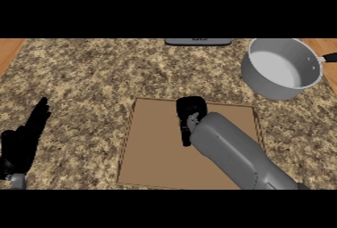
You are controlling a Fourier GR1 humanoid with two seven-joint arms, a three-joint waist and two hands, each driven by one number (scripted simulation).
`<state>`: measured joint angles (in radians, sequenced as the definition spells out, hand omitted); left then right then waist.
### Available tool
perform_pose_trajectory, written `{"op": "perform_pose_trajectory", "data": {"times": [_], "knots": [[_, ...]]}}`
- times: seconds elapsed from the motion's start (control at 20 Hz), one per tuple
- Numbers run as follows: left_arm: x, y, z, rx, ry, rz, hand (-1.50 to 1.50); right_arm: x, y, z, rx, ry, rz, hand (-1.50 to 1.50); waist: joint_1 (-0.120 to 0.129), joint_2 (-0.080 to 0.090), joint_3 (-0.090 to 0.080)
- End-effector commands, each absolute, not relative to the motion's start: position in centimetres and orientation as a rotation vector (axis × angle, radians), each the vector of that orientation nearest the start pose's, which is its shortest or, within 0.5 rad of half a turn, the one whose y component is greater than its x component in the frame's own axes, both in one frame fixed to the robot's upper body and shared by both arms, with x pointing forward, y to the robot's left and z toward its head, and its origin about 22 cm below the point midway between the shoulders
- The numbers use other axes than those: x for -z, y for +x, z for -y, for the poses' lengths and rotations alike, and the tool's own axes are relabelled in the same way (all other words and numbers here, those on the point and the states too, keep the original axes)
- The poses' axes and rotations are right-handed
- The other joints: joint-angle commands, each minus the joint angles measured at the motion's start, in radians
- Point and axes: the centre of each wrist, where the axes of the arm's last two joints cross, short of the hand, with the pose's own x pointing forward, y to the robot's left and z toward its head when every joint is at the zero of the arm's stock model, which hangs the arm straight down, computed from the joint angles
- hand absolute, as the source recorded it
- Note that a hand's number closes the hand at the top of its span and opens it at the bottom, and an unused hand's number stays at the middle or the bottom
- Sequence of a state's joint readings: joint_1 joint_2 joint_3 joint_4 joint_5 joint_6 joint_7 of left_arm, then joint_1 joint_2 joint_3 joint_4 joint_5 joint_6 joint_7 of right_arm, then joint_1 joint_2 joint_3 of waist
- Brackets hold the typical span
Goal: Pick the eggplant from the tray and place it in the pot
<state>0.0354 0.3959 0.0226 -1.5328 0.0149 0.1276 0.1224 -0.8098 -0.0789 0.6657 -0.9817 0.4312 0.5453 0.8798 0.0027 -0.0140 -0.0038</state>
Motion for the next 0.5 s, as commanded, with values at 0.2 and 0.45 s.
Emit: {"op": "perform_pose_trajectory", "data": {"times": [0.2,0.45], "knots": [[-2.4,23.3,-33.6,0.117,0.443,1.378,0.0,-5.8,32.3,10.9,-1.726,-0.466,0.822,1.5,-0.031,0.005,0.006],[-2.5,22.8,-34.1,0.076,0.466,1.371,0.0,-8.9,30.2,17.3,-1.812,-0.435,1.15,1.5,-0.067,-0.003,0.008]]}}
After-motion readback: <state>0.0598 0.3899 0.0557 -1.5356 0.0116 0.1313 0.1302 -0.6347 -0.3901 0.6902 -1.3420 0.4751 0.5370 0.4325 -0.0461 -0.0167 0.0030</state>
